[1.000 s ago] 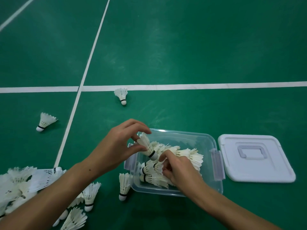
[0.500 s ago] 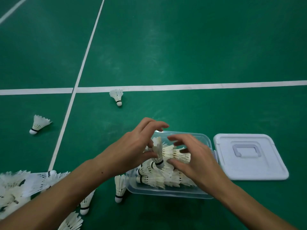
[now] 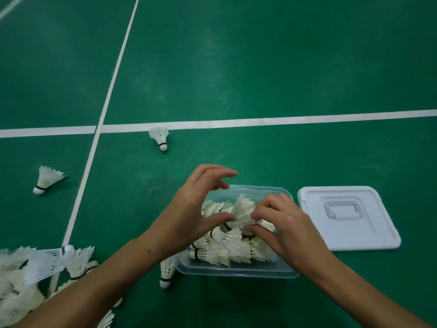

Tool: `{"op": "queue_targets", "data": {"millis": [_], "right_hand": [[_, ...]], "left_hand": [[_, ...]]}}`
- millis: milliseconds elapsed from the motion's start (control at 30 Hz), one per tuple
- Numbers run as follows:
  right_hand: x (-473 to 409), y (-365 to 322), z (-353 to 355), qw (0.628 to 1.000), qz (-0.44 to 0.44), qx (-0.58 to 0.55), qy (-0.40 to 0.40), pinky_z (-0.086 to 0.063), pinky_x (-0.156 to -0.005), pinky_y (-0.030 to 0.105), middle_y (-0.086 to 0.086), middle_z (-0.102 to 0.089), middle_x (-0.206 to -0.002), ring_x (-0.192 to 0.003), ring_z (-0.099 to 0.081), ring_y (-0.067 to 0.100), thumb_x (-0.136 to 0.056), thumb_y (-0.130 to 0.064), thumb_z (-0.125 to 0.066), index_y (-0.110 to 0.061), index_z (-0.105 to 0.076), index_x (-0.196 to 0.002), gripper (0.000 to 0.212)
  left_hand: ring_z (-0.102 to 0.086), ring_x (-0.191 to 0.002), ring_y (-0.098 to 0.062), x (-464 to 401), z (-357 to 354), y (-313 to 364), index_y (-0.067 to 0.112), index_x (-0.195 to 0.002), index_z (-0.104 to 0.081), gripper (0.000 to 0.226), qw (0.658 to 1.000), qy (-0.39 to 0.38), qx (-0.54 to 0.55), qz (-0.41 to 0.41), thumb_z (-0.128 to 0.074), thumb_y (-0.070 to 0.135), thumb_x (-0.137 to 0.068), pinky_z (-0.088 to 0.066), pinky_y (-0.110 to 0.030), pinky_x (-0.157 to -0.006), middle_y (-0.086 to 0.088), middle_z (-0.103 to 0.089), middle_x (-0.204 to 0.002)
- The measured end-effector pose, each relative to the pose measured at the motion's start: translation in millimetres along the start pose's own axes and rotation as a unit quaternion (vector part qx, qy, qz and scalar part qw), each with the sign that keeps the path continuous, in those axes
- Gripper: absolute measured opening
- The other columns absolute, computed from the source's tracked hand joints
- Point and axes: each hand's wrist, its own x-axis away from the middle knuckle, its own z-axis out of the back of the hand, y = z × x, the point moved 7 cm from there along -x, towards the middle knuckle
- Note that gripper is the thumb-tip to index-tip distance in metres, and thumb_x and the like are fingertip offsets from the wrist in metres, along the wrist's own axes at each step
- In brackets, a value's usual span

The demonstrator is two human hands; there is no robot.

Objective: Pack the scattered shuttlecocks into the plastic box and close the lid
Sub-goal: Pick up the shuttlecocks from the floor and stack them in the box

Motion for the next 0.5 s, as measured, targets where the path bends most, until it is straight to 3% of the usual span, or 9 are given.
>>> {"op": "queue_targets", "data": {"millis": [67,167,267,367,500], "right_hand": [[12,6,7,1.0,-0.022,0.013,0.016,-0.05,-0.064,0.029,-0.015,-0.058,-0.092,-0.084,-0.052,0.01,-0.092,-0.05,-0.066,-0.027,-0.07,-0.091,0.024],[29,11,2,0.997,-0.045,0.053,-0.014,-0.042,-0.06,0.018,-0.018,-0.061,-0.088,-0.079,-0.054,0.005,-0.088,-0.044,-0.076,-0.029,-0.072,-0.088,0.015],[34,12,-12,0.994,-0.063,0.074,-0.053,-0.05,-0.053,0.024,-0.021,-0.062,-0.088,-0.078,-0.057,0.005,-0.087,-0.042,-0.078,-0.034,-0.072,-0.089,0.011],[33,8,-23,0.992,-0.067,0.083,-0.072,-0.054,-0.051,0.03,-0.021,-0.062,-0.086,-0.077,-0.06,0.006,-0.088,-0.048,-0.073,-0.034,-0.073,-0.089,0.014],[31,4,-36,0.987,-0.076,0.105,-0.096,-0.041,-0.048,0.02,-0.02,-0.063,-0.08,-0.067,-0.06,0.004,-0.082,-0.049,-0.081,-0.034,-0.073,-0.083,0.017]], "left_hand": [[-0.061,-0.119,-0.006,9,3,-17,0.027,-0.138,-0.056,0.065,0.999,0.004,-0.022,0.044,-0.087,0.035,-0.082,-0.053,-0.029,-0.105,0.012,-0.054,-0.133],[-0.056,-0.118,0.001,23,-12,-34,0.031,-0.136,-0.056,0.064,0.987,-0.098,-0.096,0.09,-0.084,0.048,-0.082,-0.052,-0.03,-0.104,0.02,-0.055,-0.131],[-0.051,-0.127,-0.008,31,-37,-39,0.029,-0.142,-0.054,0.069,0.952,-0.188,-0.233,0.065,-0.08,0.055,-0.083,-0.045,-0.026,-0.103,0.014,-0.055,-0.139],[-0.052,-0.119,-0.016,31,-56,-48,0.033,-0.141,-0.057,0.074,0.925,-0.205,-0.317,0.048,-0.079,0.064,-0.078,-0.047,-0.032,-0.093,0.008,-0.055,-0.13],[-0.049,-0.107,-0.016,29,-70,-54,0.037,-0.135,-0.062,0.07,0.912,-0.204,-0.352,0.047,-0.075,0.072,-0.076,-0.04,-0.032,-0.081,0.005,-0.05,-0.118]]}}
